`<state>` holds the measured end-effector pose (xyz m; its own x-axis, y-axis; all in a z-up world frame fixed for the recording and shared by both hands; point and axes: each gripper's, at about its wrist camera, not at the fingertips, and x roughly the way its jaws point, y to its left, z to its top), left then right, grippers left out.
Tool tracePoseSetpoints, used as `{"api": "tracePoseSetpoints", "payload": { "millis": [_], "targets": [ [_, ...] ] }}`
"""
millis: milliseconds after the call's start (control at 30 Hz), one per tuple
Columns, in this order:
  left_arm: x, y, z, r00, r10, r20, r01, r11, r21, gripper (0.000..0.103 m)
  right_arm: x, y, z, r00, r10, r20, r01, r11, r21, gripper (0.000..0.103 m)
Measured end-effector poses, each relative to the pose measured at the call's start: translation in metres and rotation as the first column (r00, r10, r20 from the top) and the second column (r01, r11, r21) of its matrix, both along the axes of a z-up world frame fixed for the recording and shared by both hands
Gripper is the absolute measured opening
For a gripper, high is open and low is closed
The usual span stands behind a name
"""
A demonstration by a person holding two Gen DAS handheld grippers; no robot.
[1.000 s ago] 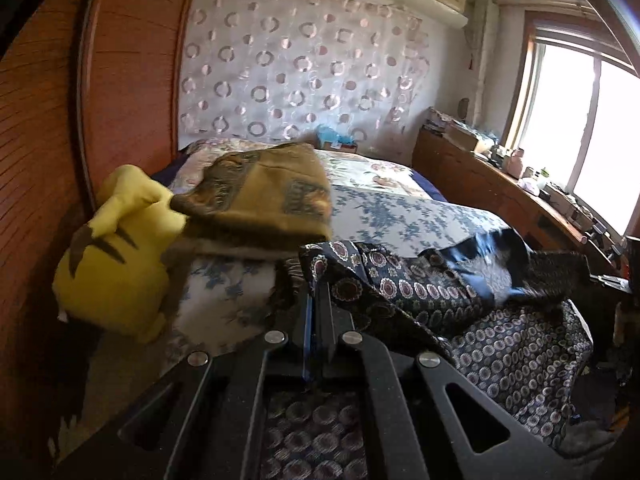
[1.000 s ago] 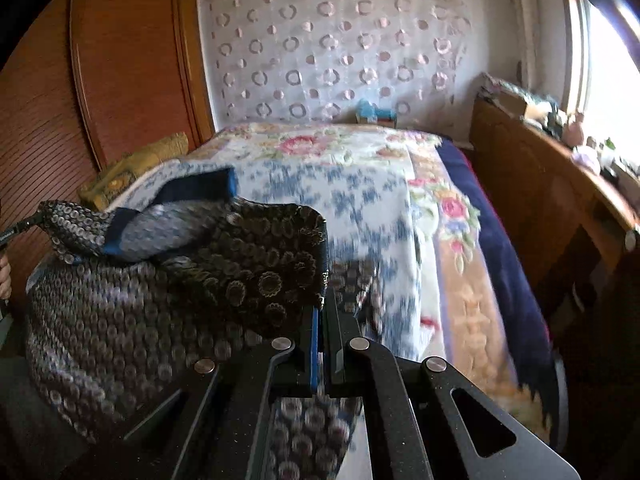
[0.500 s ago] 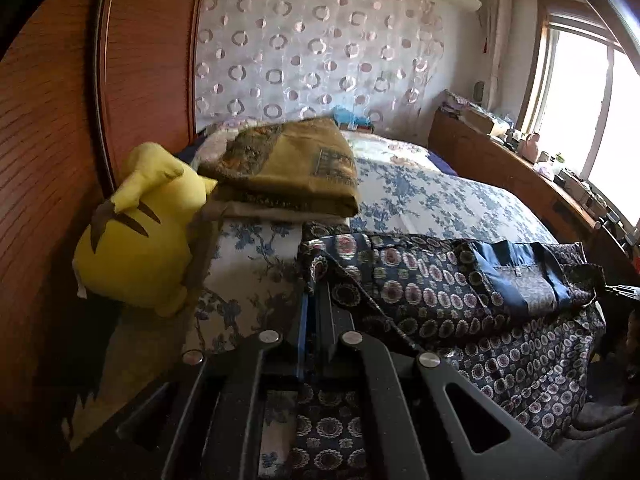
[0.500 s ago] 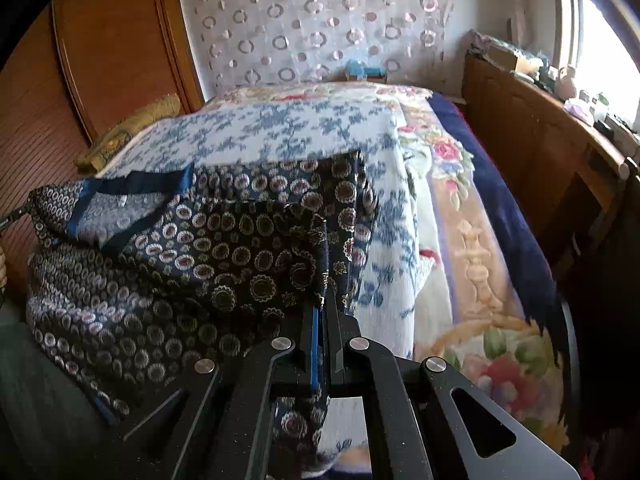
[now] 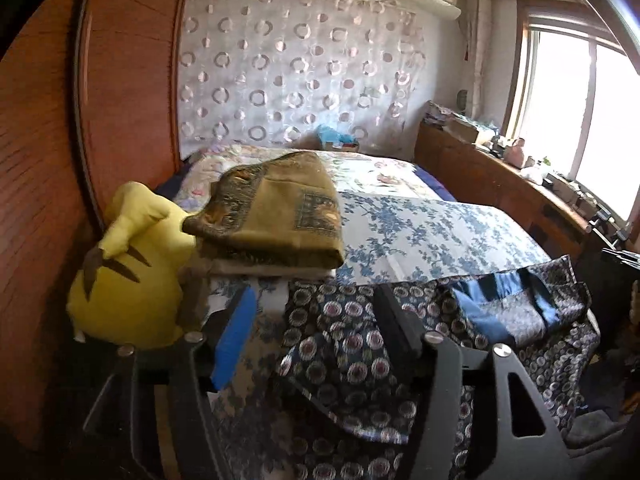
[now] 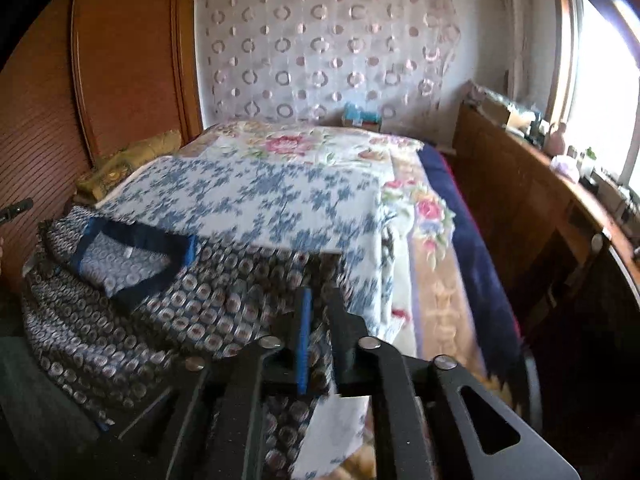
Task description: Fold small clothes
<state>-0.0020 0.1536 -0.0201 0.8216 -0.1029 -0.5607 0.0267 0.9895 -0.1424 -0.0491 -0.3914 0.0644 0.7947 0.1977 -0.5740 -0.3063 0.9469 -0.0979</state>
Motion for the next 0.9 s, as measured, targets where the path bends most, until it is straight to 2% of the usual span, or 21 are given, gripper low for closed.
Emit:
{"api": "tracePoseSetpoints", "payload": {
  "millis": [200, 333, 400, 467, 700, 900],
  "targets": [
    [0.033, 0.004, -0.005, 0.999, 0.029, -0.027, -0.028, 0.999, 0.043, 0.063, 0.027, 0.009, 0.003, 1.000, -0.006, 0.025, 0.005, 0.999, 0.033, 0.015],
    [0.053, 0.008, -0.010, 0.997, 0.051, -0.050, -0.047, 0.996, 0.073, 0.063, 0.044, 0.017, -0.019, 1.000, 0.004, -0.002, -0.004, 0.999, 0.036, 0.018],
    [0.061, 0.010, -0.015, 0.996, 0.052, -0.067, -0.047, 0.996, 0.078, 0.063, 0.051, 0.016, -0.029, 1.000, 0.008, -0.021, -0.007, 0.999, 0.050, 0.041],
    [0.067, 0.011, -0.023, 0.994, 0.054, -0.098, -0.047, 0.996, 0.074, 0.063, 0.062, 0.014, -0.034, 0.999, 0.014, -0.049, -0.011, 0.998, 0.064, 0.049],
    [0.075, 0.006, -0.062, 0.975, 0.021, -0.222, -0.010, 0.999, 0.051, 0.063, 0.086, 0.007, -0.055, 0.989, -0.029, -0.145, 0.038, 0.998, 0.057, 0.049],
    [0.079, 0.003, -0.076, 0.964, 0.011, -0.266, 0.000, 0.999, 0.041, 0.063, 0.098, 0.009, -0.068, 0.981, -0.053, -0.185, 0.061, 0.997, 0.041, 0.052]
  ]
}}
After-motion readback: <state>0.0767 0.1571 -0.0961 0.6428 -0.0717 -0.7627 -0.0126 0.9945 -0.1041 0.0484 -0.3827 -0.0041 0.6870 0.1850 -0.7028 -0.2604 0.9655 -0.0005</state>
